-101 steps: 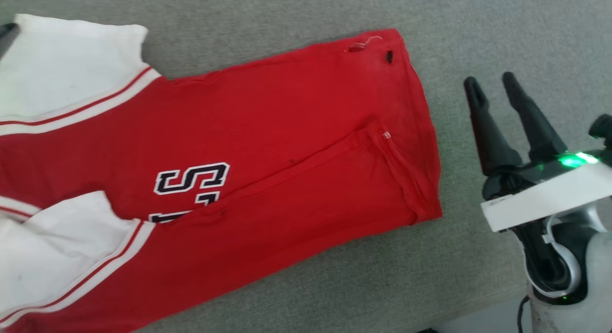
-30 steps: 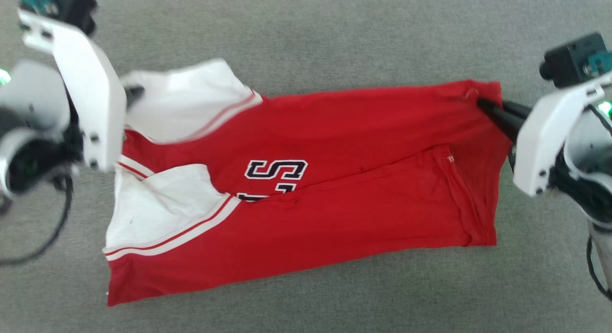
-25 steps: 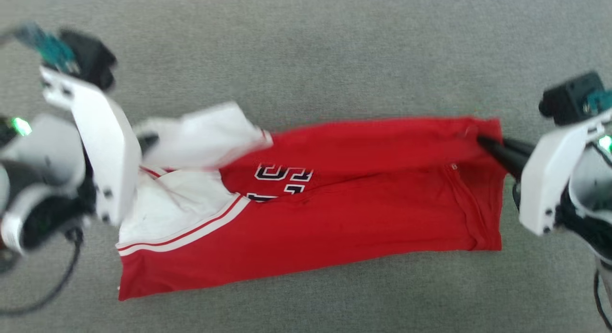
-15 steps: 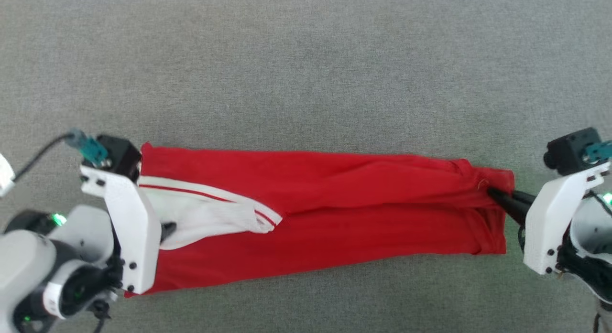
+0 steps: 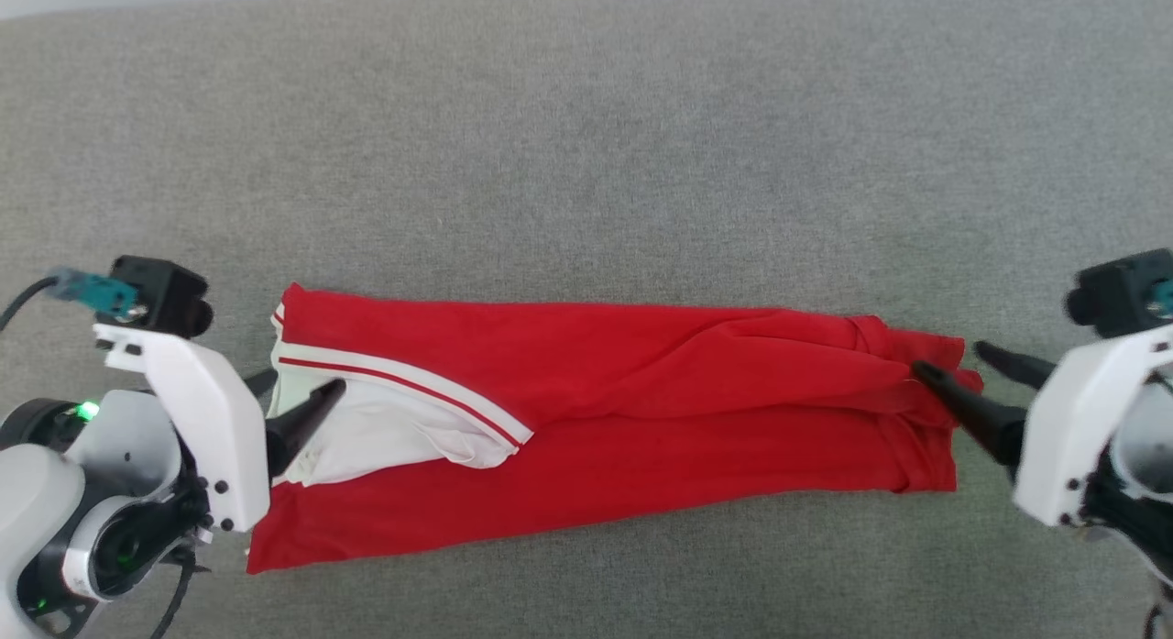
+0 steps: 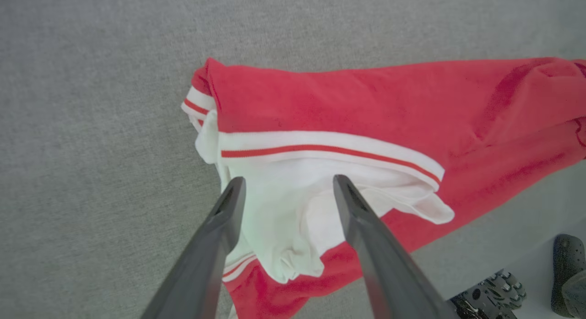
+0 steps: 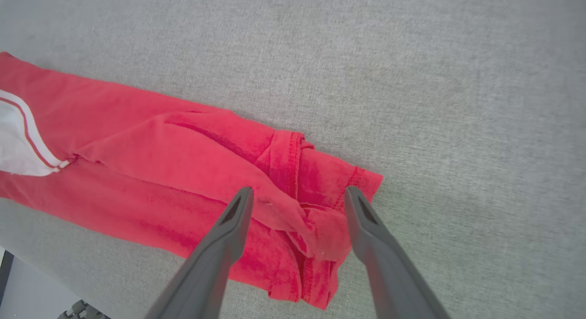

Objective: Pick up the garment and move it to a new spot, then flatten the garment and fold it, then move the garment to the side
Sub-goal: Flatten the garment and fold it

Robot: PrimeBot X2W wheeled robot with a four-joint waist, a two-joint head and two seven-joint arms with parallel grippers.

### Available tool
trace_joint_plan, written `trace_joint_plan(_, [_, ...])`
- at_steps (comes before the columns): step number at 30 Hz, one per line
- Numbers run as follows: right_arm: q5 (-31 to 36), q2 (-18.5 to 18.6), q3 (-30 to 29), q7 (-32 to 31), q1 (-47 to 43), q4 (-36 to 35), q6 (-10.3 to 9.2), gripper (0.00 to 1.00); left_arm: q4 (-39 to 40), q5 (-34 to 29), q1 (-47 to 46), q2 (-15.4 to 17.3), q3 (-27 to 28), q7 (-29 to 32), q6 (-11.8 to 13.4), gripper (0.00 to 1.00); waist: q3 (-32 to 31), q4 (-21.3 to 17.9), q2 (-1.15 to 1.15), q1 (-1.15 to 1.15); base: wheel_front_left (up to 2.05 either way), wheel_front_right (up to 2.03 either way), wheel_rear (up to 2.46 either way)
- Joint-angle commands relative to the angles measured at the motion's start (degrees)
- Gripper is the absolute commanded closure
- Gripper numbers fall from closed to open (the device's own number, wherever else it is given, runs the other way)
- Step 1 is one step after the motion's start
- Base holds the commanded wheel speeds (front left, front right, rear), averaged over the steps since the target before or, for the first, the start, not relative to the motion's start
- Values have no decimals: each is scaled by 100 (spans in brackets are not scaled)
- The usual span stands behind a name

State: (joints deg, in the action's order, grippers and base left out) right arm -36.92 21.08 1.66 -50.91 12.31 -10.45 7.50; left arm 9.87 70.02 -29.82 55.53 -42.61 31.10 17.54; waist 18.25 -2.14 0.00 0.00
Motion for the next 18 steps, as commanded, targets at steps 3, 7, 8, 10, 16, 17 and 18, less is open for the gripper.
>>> trace_joint_plan(3, [100, -103, -368, 42, -182, -226, -2, 0, 44, -149, 295, 57, 203, -673, -151, 0, -160, 8, 0, 0, 0, 0, 0])
trace_joint_plan(7, [249, -239, -765, 18, -339, -216, -2, 0, 59, -351, 553, 52, 379, -1495, -290, 0, -211, 72, 0, 0, 0, 0, 0])
trace_joint_plan(8, [244, -289, -845, 18, -361, -176, -2, 0, 45, -399, 618, 31, 411, -1688, -301, 0, -214, 96, 0, 0, 0, 0, 0])
trace_joint_plan(10, [214, -368, -952, -17, -389, -64, -2, 0, 19, -550, 743, 12, 467, -2086, -361, 0, -212, 137, 0, 0, 0, 0, 0])
trace_joint_plan(16, [194, -470, -1011, -45, -333, 520, -2, 0, -222, -875, 1070, -159, 670, -3250, -390, 0, -166, 319, 0, 0, 0, 0, 0])
trace_joint_plan(17, [213, -465, -1002, -39, -296, 639, -2, 0, -278, -865, 1122, -223, 700, -3418, -417, 0, -154, 355, 0, 0, 0, 0, 0])
trace_joint_plan(18, [190, -476, -975, -46, -260, 757, -2, 0, -340, -873, 1168, -270, 732, -3585, -429, 0, -145, 387, 0, 0, 0, 0, 0])
